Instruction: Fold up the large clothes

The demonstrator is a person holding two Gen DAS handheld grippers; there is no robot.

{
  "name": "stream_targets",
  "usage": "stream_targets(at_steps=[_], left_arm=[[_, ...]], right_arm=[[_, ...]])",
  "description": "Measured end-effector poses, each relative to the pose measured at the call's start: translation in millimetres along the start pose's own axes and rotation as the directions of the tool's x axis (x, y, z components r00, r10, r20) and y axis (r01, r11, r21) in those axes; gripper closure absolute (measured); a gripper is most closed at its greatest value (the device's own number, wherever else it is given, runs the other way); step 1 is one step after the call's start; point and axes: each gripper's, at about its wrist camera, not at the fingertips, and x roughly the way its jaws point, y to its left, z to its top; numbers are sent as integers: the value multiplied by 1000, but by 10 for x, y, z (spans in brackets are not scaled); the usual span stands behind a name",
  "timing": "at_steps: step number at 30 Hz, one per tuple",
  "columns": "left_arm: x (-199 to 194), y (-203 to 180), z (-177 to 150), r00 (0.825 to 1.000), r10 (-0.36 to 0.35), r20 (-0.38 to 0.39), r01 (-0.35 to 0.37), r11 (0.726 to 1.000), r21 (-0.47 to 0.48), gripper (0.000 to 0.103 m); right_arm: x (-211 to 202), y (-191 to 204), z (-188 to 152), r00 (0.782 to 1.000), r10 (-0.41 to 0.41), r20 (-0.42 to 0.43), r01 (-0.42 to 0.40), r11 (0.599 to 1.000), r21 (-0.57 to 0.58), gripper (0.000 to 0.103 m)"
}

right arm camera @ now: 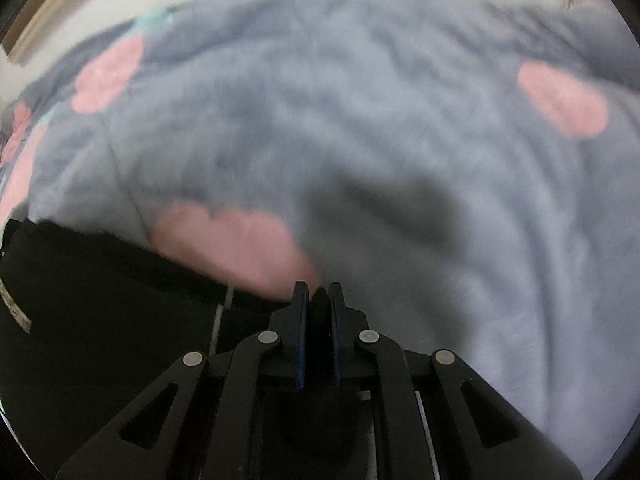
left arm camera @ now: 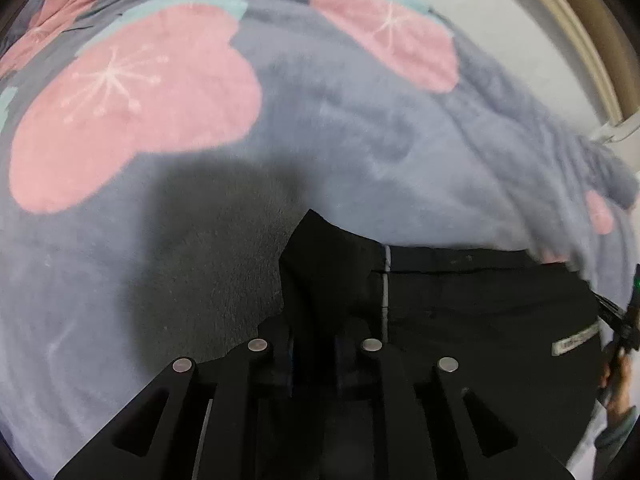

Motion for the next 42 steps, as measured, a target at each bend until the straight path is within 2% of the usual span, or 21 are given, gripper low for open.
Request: stream_targets(at_steps=[3, 6, 7, 8, 9, 10, 12, 15, 19, 23, 27, 29, 30, 34, 37, 39, 42], left_arm=[[15, -59, 59, 999, 35, -9, -34, 999, 34, 76], [-184, 2, 104, 1000, -7, 7, 7, 1000, 23, 72], [-276, 49, 117, 1000, -13, 14, 13, 1000, 2, 68], [-371, 109, 139, 1000, -6, 23, 6, 1000, -14, 57], [-524, 159, 142, 999, -8, 52, 9, 1000, -25, 51], [-650, 180, 122, 997, -16, 80, 18, 999, -27, 50], [-981, 188, 61, 990, -15, 137, 19, 999, -28, 46], [-1371, 48, -101, 980, -21, 196, 18, 1000, 15, 44], [-1668, -366, -507, 970, -78, 231, 54, 993, 107, 38], [-1610, -912, -999, 970, -133, 202, 92, 975, 204, 37], [-1271, -1387, -1336, 980, -109, 166, 59, 959, 278, 37], [-983, -1502, -1430, 992, -52, 115, 18, 961, 276, 38], [-803, -1520, -1461, 996, -25, 86, 1, 964, 265, 38], [-381, -1490, -1509, 996, 28, 80, -46, 971, 234, 34], [-314, -1508, -1462, 995, 45, 86, -65, 969, 238, 33], [-327, -1506, -1433, 996, 41, 80, -59, 971, 233, 33], [-540, -1493, -1300, 998, -16, 64, 2, 977, 213, 33]], right_arm=[[8, 28, -7, 1000, -23, -3, 23, 1000, -11, 87], [-175, -43, 5, 1000, 1, 11, -1, 1000, 23, 84], [-289, -72, -5, 1000, 10, 25, -11, 999, 38, 80], [-384, -89, -7, 999, 18, 38, -20, 999, 46, 78], [-549, -105, -33, 997, 32, 66, -36, 998, 54, 71], [-733, -97, -83, 994, 47, 95, -52, 997, 55, 59], [-1107, -25, -232, 986, 52, 159, -59, 997, 40, 42], [-1504, 195, -446, 975, 83, 204, -86, 996, 1, 41], [-1698, 624, -721, 970, 157, 185, -156, 988, -18, 35], [-1634, 1192, -1008, 975, 177, 134, -165, 982, -90, 35], [-1261, 1511, -1125, 989, 126, 80, -117, 987, -113, 35], [-1030, 1615, -1196, 996, 67, 65, -58, 989, -134, 35], [-895, 1631, -1205, 998, 55, 43, -49, 989, -140, 35], [-616, 1621, -1255, 999, 46, 9, -45, 991, -127, 34], [-577, 1622, -1282, 999, 46, 23, -43, 991, -128, 33], [-642, 1603, -1243, 998, 64, 4, -63, 991, -121, 33], [-928, 1543, -1105, 992, 124, 23, -121, 986, -113, 33]])
